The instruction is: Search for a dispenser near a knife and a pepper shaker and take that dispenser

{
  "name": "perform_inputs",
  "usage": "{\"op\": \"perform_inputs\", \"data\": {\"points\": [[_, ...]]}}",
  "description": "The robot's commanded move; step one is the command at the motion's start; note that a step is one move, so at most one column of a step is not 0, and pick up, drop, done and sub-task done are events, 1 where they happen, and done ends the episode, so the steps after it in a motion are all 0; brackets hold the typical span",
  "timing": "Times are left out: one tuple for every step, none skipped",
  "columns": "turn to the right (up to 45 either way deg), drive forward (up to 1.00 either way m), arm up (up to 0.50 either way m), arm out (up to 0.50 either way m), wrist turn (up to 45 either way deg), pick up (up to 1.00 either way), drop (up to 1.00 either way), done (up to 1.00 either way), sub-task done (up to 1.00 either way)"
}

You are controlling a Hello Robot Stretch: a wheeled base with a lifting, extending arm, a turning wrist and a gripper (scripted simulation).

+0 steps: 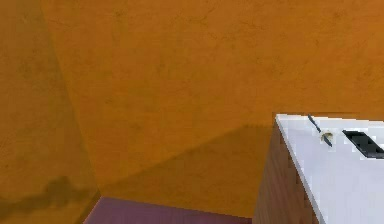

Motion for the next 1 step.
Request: {"op": "perform_inputs", "data": {"points": [[0.0, 0.00, 0.00, 0.00, 0.0, 0.00, 0.00, 1.00, 0.00]]}}
